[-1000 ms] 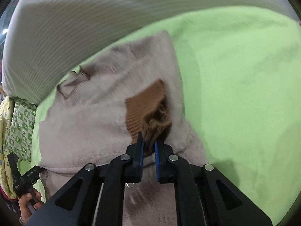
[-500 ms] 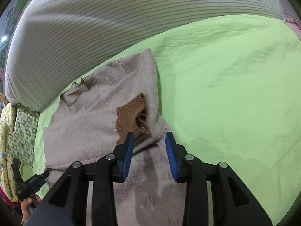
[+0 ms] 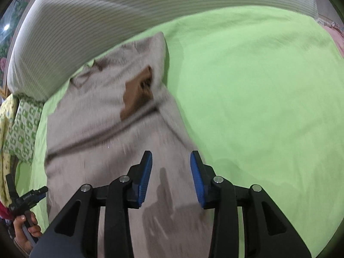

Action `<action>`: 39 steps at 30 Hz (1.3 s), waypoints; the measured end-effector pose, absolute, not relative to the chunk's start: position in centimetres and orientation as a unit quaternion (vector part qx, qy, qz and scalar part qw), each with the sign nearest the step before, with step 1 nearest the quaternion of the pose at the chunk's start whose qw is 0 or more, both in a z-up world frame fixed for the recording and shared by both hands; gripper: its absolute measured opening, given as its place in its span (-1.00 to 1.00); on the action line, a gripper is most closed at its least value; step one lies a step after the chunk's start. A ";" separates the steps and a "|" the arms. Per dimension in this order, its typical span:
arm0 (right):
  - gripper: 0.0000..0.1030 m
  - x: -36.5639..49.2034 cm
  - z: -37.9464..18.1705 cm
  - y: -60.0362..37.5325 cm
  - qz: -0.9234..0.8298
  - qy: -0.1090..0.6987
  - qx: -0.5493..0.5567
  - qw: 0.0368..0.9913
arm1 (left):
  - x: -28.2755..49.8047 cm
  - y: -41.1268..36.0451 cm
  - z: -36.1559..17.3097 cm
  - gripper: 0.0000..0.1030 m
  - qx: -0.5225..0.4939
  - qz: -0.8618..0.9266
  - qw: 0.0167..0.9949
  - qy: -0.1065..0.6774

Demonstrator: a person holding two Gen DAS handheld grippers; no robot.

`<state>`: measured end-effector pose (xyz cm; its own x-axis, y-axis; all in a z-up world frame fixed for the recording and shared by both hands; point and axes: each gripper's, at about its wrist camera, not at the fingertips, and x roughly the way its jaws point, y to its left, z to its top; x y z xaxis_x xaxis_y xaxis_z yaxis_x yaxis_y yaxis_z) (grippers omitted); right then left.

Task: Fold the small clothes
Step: 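Open both tools and withdraw from the narrowed sweater, then grasp the brown hem with both tools and fold it up toward the collar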

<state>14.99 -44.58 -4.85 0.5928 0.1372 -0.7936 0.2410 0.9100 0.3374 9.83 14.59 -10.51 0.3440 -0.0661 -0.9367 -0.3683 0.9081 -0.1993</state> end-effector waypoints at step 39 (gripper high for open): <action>-0.11 -5.1 -8.8 -39.6 -0.023 0.473 0.269 0.839 | -7.0 7.8 -11.3 0.60 -0.200 -0.036 0.742 0.639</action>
<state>-5.14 -39.55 -8.77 0.5512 0.2150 -0.8062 0.2937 0.8544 0.4287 -7.00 7.83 -11.32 0.1811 -0.3083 -0.9339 -0.2028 0.9175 -0.3422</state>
